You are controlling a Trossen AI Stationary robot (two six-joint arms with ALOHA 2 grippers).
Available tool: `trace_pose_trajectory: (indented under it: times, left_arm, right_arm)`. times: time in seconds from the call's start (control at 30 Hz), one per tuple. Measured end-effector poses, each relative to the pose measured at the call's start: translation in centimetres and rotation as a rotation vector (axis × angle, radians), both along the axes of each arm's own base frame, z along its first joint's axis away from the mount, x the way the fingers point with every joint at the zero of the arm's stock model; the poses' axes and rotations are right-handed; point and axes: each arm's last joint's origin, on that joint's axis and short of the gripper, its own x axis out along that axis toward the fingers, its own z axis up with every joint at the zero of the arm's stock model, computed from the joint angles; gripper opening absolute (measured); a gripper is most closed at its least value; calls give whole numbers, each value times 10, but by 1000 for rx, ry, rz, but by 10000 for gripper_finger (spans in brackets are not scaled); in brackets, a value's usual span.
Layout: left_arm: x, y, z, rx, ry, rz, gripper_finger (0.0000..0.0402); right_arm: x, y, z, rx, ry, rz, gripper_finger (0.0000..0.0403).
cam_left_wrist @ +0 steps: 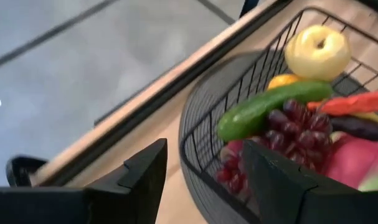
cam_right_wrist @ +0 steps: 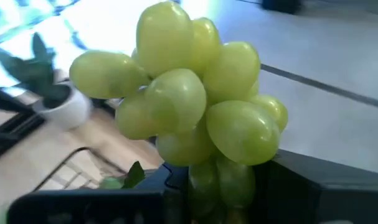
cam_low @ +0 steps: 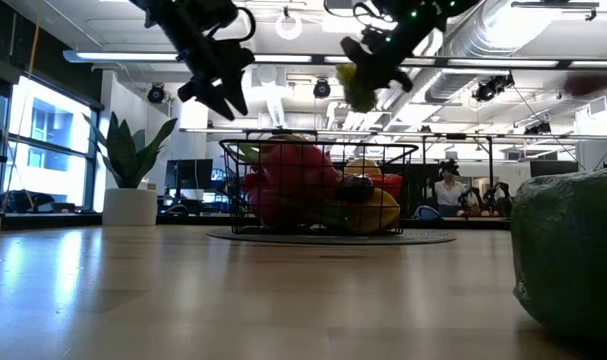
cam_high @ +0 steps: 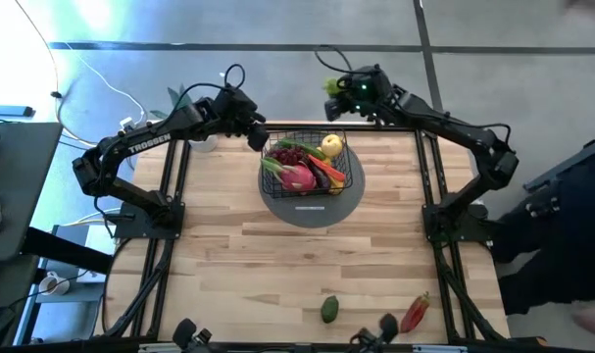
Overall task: Build produce basket
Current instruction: Put the green grapes into the wire basket
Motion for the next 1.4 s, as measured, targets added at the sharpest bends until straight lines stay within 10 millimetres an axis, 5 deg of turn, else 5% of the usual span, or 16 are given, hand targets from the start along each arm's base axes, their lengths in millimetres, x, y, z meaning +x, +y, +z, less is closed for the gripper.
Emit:
trace_pose_trajectory:
  times: [0.33, 0.67, 1.1, 1.4]
  left_arm:
    - [-7, -9, -6, -103, 62, 25, 196]
    - [-5, -14, -7, -127, 78, 0, 196]
    - [-4, -15, -7, -127, 78, -4, 196]
    - [-4, -15, -7, -126, 78, -5, 196]
  right_arm:
    - [40, 3, -29, -81, 58, 363, 62]
    - [69, 11, -74, -73, 200, 533, 62]
    - [75, 9, -103, -41, 329, 592, 62]
    - [80, 20, -103, -97, 370, 648, 79]
